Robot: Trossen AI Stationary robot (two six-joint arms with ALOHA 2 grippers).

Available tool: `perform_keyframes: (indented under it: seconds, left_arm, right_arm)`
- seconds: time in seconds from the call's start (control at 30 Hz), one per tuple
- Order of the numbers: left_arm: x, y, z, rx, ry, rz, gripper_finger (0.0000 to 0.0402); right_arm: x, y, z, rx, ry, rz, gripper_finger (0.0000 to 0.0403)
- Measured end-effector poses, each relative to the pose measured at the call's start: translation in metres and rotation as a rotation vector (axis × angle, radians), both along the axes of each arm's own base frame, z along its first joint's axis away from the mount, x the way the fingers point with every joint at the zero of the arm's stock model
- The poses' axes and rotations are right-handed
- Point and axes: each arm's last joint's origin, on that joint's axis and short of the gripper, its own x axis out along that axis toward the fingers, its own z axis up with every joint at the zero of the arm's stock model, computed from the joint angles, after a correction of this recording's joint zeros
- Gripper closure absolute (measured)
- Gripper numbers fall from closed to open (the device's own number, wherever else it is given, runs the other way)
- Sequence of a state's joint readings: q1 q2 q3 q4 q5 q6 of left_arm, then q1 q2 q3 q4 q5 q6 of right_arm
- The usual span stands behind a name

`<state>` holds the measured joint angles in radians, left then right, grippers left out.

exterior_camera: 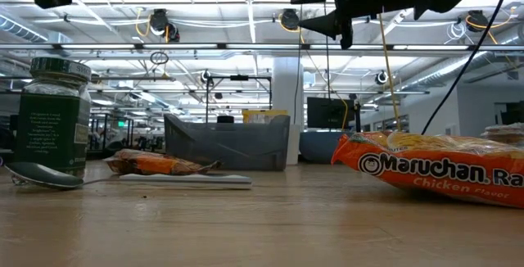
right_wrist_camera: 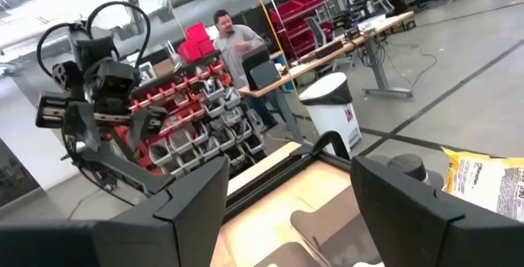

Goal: Pick & Place Food Item
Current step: Put the green seasoning bottle into the top black bin

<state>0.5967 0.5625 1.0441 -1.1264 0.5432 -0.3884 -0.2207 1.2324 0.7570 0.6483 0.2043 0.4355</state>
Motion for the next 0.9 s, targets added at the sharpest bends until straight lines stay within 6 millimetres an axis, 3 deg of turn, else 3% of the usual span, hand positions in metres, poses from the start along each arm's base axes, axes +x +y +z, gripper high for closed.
perform_keyframes:
  seconds: [0.37, 0.53, 0.7, 0.9]
  left_arm:
    - [0.023, 0.001, -0.022, -0.111, 0.171, -0.116, 0.016]
    - [0.039, -0.003, -0.027, -0.063, 0.239, -0.189, 0.016]
    - [0.048, -0.013, -0.025, 0.026, 0.234, -0.185, 0.016]
    - [0.046, -0.03, -0.012, 0.099, 0.087, -0.066, 0.016]
  right_arm:
    - [0.002, 0.003, -0.008, 0.03, 0.065, 0.013, 0.0149]
    - [0.002, 0.003, -0.01, 0.031, 0.085, 0.012, 0.0149]
    - [0.002, 0.003, -0.011, 0.021, 0.099, 0.011, 0.0149]
    - [0.002, 0.003, -0.013, 0.018, 0.124, 0.011, 0.0149]
